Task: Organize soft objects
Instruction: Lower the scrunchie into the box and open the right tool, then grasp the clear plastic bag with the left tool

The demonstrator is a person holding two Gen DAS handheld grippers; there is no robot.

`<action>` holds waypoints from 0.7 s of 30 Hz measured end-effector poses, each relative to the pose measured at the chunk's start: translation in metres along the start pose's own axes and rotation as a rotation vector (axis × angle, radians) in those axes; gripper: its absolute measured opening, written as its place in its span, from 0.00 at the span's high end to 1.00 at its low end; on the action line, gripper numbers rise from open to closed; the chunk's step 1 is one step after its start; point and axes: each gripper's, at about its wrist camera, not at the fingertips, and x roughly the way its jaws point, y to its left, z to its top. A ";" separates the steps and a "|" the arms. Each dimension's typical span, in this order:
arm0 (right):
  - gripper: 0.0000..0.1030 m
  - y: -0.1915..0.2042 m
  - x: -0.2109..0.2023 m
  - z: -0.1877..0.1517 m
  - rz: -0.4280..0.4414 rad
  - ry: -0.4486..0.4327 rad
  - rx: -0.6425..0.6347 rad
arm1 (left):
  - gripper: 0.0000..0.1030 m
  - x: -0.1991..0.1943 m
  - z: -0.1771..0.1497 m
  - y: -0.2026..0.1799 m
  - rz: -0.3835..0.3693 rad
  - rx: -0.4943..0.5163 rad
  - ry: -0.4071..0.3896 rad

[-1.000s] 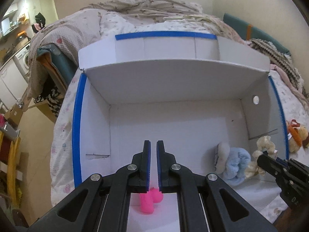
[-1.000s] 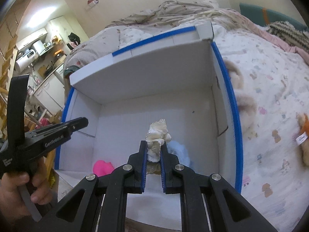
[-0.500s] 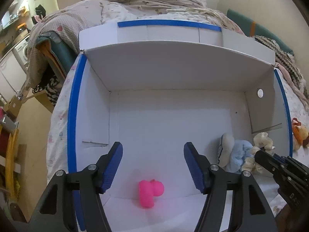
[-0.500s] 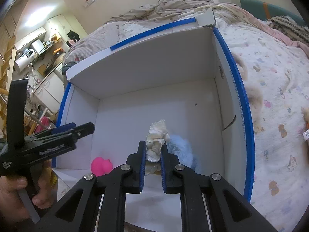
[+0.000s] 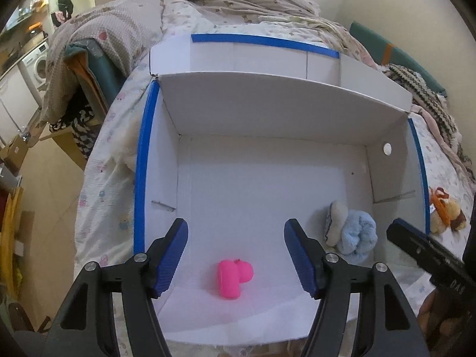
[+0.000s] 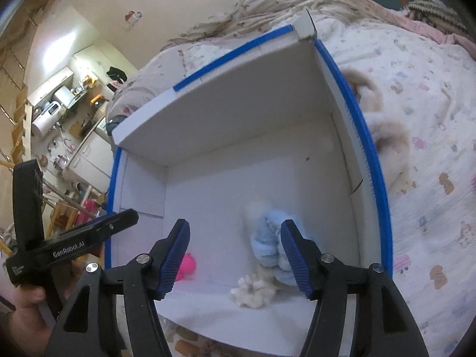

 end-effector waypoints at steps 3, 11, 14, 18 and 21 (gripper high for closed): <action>0.35 0.002 -0.006 -0.001 -0.010 -0.012 -0.009 | 0.38 -0.008 -0.008 0.002 -0.006 0.001 0.000; 0.35 0.006 -0.022 -0.013 -0.021 -0.023 -0.012 | 0.38 -0.029 -0.040 0.014 -0.021 -0.016 0.003; 0.35 0.006 -0.028 -0.024 -0.020 -0.017 0.003 | 0.37 -0.040 -0.058 0.016 -0.026 -0.007 -0.006; 0.35 0.007 -0.036 -0.038 -0.026 -0.006 0.011 | 0.37 -0.053 -0.088 0.010 -0.029 0.049 -0.018; 0.35 0.005 -0.042 -0.047 -0.024 0.001 0.028 | 0.37 -0.051 -0.112 0.004 -0.037 0.086 0.009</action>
